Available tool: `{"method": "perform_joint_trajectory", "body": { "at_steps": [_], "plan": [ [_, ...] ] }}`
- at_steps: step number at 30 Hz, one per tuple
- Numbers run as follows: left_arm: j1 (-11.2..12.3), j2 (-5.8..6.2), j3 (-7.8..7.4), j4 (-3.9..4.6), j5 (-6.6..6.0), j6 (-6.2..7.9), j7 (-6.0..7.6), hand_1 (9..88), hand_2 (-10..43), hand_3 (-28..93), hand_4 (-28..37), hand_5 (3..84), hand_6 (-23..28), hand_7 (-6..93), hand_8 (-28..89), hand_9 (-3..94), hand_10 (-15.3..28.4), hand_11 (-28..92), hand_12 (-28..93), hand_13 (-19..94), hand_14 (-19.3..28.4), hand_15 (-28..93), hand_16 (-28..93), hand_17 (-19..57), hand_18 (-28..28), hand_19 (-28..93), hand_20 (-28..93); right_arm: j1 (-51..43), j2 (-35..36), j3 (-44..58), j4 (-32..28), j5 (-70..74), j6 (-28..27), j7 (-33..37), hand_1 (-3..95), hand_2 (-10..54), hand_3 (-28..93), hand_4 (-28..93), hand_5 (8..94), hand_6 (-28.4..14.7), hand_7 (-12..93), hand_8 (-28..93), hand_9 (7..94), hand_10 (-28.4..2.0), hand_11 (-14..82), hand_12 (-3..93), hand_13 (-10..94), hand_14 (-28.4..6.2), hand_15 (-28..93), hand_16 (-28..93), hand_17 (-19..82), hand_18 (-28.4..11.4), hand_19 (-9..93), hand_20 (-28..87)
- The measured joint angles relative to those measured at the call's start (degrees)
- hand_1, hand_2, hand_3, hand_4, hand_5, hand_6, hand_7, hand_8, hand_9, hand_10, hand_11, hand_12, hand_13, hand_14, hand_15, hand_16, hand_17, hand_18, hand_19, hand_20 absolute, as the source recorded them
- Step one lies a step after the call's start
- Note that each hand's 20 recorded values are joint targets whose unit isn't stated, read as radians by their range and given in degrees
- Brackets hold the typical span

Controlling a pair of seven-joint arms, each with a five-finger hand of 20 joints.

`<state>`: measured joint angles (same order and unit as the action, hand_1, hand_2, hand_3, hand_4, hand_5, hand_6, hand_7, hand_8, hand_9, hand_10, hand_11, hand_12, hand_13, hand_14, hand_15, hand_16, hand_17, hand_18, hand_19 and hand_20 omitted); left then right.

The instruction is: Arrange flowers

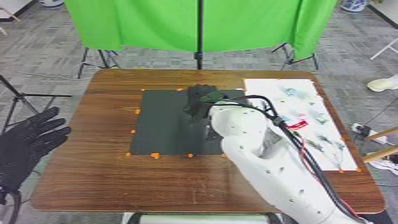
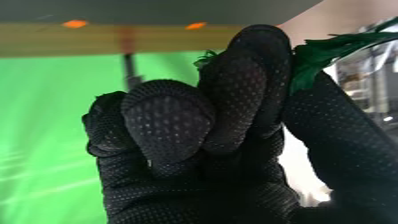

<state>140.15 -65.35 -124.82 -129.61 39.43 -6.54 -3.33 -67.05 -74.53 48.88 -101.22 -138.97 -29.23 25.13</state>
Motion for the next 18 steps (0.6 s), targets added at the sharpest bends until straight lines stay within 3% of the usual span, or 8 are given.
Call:
{"method": "perform_joint_trajectory", "body": {
  "at_steps": [3,7,14,18],
  "plan": [
    [-0.97,0.26,1.32,0.37,-0.06,-0.05,-0.19,25.5,-1.6,71,-25.5,33.4,2.9,19.7,-11,29.3,12.0,26,15,23,15.3,40,-2,-8.1,21.8,47,8,0.62,-2.70,-3.66,2.27,-1.58,-0.33,0.09,30.9,-2.3,91,-12,82.2,-0.9,60,10,93.7,-5.9,52.1,22.7,94,-3.9,60,30,54,-19.1,93,45],
    [-3.42,1.30,3.14,1.46,-0.11,-0.38,-0.78,25.4,-1.5,71,-25.5,33.4,2.9,19.8,-11,29.3,12.0,26,15,23,15.2,40,-2,-8.1,21.7,47,8,1.27,-5.89,-8.13,7.14,-2.67,-0.29,0.73,31.3,-2.0,91,-13,81.8,-0.7,60,10,93.7,-5.9,52.0,22.7,94,-3.9,60,30,54,-19.1,93,45],
    [-8.15,3.63,5.24,2.89,-0.83,-1.46,-4.18,25.4,-1.5,71,-25.5,33.4,2.9,19.7,-11,29.3,12.0,26,15,23,15.2,40,-2,-8.1,21.7,47,8,0.27,-10.77,-9.51,15.70,-3.11,3.41,2.38,31.9,-1.7,91,-16,80.6,-0.2,61,11,93.7,-5.8,51.4,23.1,93,-3.9,60,31,54,-19.0,93,45],
    [-10.03,5.45,7.01,3.72,-1.16,-1.95,-5.60,25.4,-1.6,72,-25.5,33.4,2.8,19.8,-11,29.3,12.0,26,15,23,15.3,40,-2,-8.1,21.8,47,8,-0.63,-12.58,-9.54,17.38,-5.31,7.21,3.16,32.0,-1.6,91,-17,80.2,0.0,61,11,93.7,-5.7,51.0,23.3,93,-3.9,60,31,53,-19.0,93,45]
  ]
}}
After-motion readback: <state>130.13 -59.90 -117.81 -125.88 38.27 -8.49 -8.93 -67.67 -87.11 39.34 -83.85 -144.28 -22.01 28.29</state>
